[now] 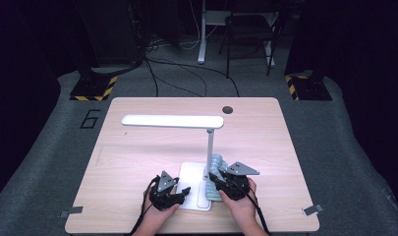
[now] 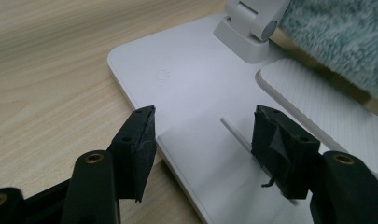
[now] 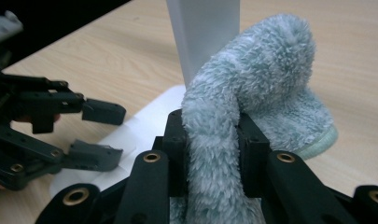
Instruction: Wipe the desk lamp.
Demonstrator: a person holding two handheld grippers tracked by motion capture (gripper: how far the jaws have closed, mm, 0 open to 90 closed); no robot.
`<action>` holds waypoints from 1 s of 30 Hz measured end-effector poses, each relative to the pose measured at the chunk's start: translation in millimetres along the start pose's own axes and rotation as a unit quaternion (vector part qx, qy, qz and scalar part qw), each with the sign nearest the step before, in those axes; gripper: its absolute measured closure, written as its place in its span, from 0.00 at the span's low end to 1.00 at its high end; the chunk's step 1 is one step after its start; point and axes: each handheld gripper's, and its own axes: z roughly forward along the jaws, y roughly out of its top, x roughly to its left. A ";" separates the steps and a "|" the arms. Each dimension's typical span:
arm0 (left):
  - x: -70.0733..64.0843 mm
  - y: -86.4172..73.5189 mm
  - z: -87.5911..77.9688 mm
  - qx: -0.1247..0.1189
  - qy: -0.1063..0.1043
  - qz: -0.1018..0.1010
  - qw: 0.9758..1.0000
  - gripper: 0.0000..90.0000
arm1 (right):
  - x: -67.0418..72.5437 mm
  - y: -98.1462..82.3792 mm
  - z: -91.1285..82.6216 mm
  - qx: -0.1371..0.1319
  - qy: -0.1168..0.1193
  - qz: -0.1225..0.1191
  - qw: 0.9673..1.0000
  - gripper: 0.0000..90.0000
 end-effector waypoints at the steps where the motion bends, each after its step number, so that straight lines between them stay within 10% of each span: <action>1: -0.1 0.0 0.0 0.000 0.000 0.000 1.000 0.44 | 1.5 2.7 -2.7 -0.005 0.001 0.002 1.000 0.78; 30: -1.3 -0.3 -1.2 0.001 0.001 0.000 1.000 0.45 | 22.7 97.9 -61.1 -0.138 0.008 -0.062 0.989 0.77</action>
